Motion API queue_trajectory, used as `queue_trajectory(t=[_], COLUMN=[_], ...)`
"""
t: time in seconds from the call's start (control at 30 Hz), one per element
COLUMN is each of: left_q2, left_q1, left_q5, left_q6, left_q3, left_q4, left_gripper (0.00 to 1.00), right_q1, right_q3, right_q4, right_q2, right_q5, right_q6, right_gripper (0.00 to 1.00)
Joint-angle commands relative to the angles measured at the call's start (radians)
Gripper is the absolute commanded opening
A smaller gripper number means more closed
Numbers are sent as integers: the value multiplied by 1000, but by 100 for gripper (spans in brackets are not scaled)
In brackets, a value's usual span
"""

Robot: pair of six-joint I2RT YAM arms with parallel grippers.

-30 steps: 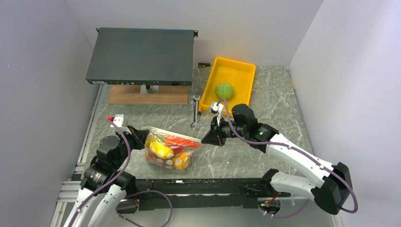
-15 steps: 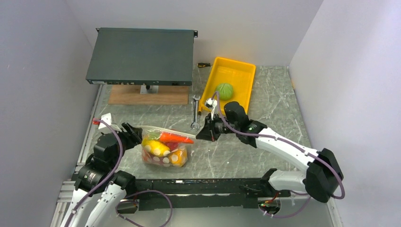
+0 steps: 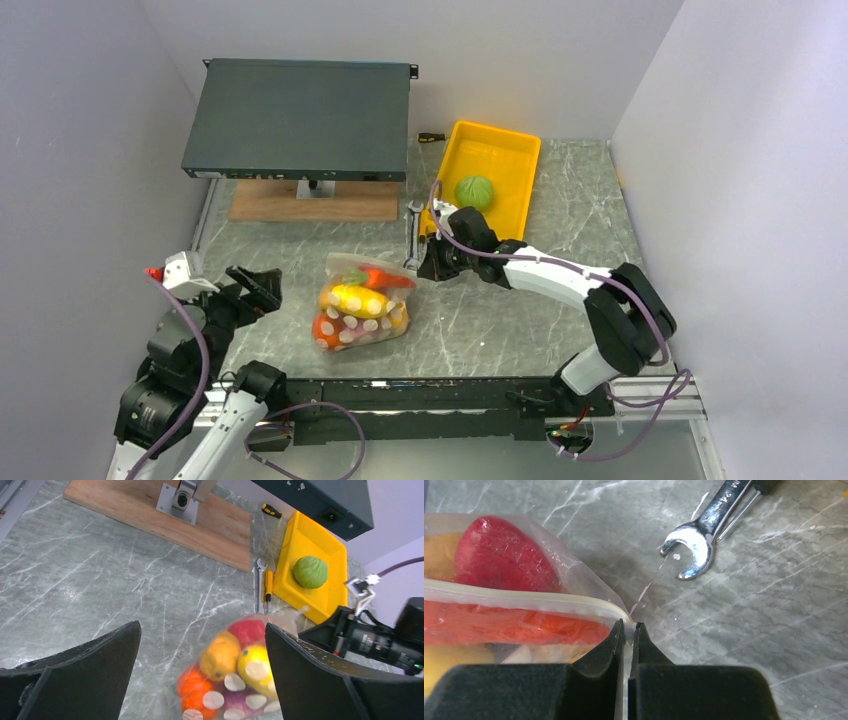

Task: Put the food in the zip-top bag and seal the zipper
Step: Place the zipper food storage bag at the center of the board.

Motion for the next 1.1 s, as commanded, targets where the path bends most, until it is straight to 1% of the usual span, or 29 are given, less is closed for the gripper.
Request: queue_trajectory(t=[0.0,0.2,0.3,0.37,0.43,0.47,0.57,0.67,0.7,0.83,0.9,1.0,1.07], left_q2=[-12,-10,-10,-9,-9,-10,-12,-16,-17,-18,-14,-9,-8], left_q1=[4,4,4,4,4,4,4,4,4,4,4,4,4], left_q5=[36,104,116,120,126,129,143,154,157,182,193,203,209], left_q6=[-21,-36,-42,-48,-51,-52,-56,-59,-60,-59,-56,-48,-34], left_q3=[58,76,66,64,61,60,60,62,62,70,82,113,147], left_q4=[-36,-9,-2,-3,-6,-6,-10,-12,-8,20,27,27,25], left_gripper=[100,100,100,100,100,100,100,100,100,100,100,100,100], right_q1=[-3,22,23,22,22,23,24,32,40,67,71,72,71], right_q3=[72,140,131,82,41,28,7,26,32,60,63,62,73], right_q4=[55,128,208,312,377,383,380,341,321,187,111,-14,-123], right_q2=[68,137,157,157,155,151,135,119,106,13,-55,-175,-263], right_q5=[46,-1,-2,37,81,106,181,159,157,193,237,309,359], right_q6=[46,108,253,376,448,462,431,326,290,150,101,31,-20], right_gripper=[1,3,4,4,4,4,6,10,12,39,48,58,59])
